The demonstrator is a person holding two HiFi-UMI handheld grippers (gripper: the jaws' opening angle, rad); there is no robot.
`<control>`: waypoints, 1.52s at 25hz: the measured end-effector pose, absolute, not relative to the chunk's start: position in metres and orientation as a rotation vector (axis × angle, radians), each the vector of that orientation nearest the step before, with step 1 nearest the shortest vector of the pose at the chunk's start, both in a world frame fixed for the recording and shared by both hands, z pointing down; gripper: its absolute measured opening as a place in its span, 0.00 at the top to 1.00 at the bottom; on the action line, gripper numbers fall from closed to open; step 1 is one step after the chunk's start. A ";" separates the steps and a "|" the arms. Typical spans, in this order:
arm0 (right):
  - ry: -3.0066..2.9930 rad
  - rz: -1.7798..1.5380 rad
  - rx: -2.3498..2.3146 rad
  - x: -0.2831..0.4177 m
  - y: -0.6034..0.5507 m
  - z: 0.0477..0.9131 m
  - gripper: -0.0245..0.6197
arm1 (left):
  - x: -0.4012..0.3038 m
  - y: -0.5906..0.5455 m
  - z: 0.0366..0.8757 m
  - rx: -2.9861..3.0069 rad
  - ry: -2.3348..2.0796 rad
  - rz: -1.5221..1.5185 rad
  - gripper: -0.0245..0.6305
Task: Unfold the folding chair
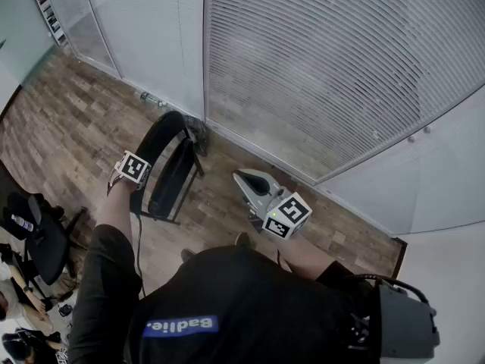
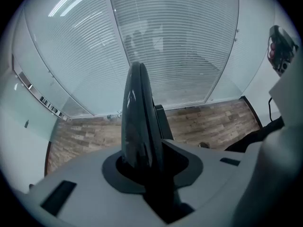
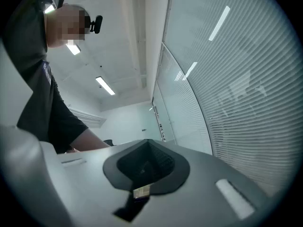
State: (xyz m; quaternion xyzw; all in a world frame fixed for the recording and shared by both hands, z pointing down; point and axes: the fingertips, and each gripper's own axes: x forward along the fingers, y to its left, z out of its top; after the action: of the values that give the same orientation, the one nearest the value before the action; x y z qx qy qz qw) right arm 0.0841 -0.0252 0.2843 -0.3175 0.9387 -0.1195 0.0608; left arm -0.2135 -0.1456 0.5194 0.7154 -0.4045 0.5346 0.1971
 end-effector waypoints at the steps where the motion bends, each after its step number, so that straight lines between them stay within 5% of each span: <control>1: 2.840 -0.362 -0.962 0.082 -0.026 0.284 0.96 | -0.214 -0.146 0.518 2.008 -1.129 1.492 0.84; 38: 2.821 -0.473 -0.977 0.055 -0.043 0.305 0.96 | -0.219 -0.148 0.513 2.055 -1.141 1.485 0.83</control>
State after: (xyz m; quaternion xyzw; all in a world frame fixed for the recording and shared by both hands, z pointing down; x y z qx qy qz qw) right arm 0.0552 -0.0426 0.3053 -0.3228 0.9316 -0.1561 0.0596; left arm -0.2186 -0.1478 0.5128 0.7272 -0.4037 0.5254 0.1796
